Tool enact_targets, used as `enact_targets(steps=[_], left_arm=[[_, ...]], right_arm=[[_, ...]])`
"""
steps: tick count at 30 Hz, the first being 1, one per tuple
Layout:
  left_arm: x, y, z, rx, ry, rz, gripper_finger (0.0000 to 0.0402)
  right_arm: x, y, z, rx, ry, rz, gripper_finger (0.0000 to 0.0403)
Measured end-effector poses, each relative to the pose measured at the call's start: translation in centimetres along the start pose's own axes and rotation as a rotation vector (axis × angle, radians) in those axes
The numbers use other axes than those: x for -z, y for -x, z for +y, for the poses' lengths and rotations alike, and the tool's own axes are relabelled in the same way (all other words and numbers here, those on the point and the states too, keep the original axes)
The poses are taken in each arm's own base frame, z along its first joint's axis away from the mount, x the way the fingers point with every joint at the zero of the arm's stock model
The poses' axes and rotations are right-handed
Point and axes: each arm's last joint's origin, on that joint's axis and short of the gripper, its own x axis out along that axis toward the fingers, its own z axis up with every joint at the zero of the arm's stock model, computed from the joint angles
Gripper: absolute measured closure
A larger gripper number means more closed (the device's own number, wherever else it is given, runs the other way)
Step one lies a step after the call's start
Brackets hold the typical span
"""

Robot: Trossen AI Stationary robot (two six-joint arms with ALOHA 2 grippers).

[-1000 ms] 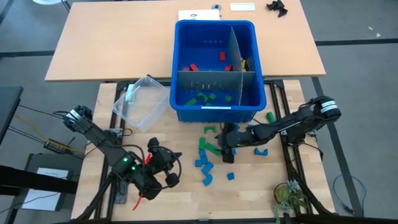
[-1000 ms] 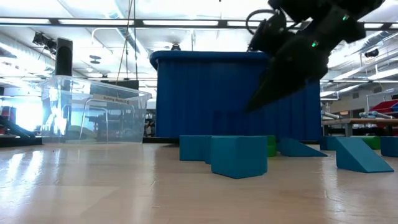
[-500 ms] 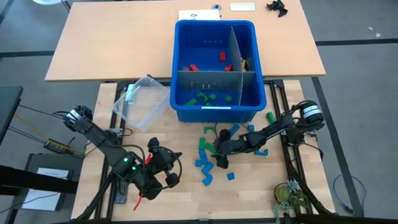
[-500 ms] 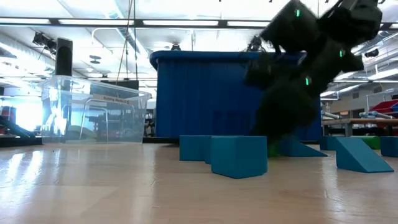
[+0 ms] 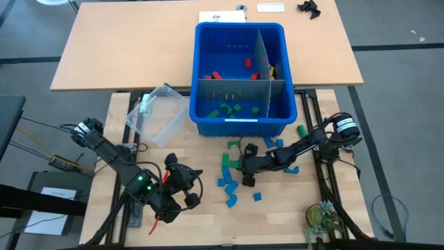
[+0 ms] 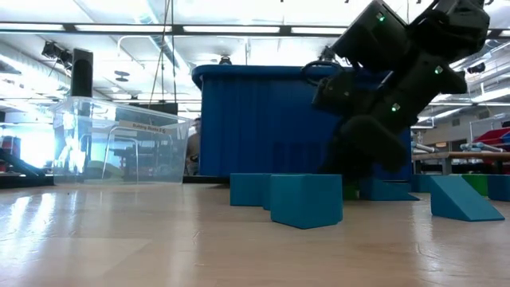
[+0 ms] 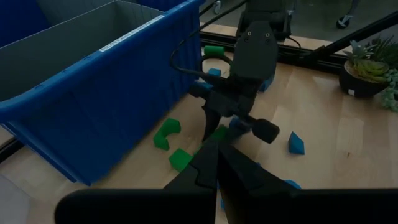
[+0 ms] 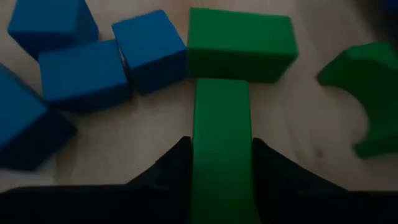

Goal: Sort blocks
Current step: Put the green block into the blue bin

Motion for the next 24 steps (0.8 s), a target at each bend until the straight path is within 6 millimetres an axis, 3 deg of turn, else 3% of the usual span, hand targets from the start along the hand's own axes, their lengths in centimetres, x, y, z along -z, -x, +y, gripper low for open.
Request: enact_targets(steps=[7,14,19,24], left_arm=[[0.0,0.0,0.0,0.001,0.005,0.0,0.0385],[-0.1,0.0,-0.1,0.004,0.009,-0.002,0.0385],[-0.3,-0.2,0.0,-0.007,0.027,-0.021,0.038],[-0.6,-1.0,0.3,-0.019,0.04,-0.003,0.0337]], right_arm=[[-2.9,4.0,-0.8,-0.048,-0.033,-0.132,0.0275],[-7.7,10.4,-2.1,-0.096,-0.063,-0.402,0.0275],[-11.2,13.2,-4.8,0.028,-0.081,-0.507,0.0275],[-14.0,14.3,-8.7,0.182,-0.105,-0.541,0.0275]])
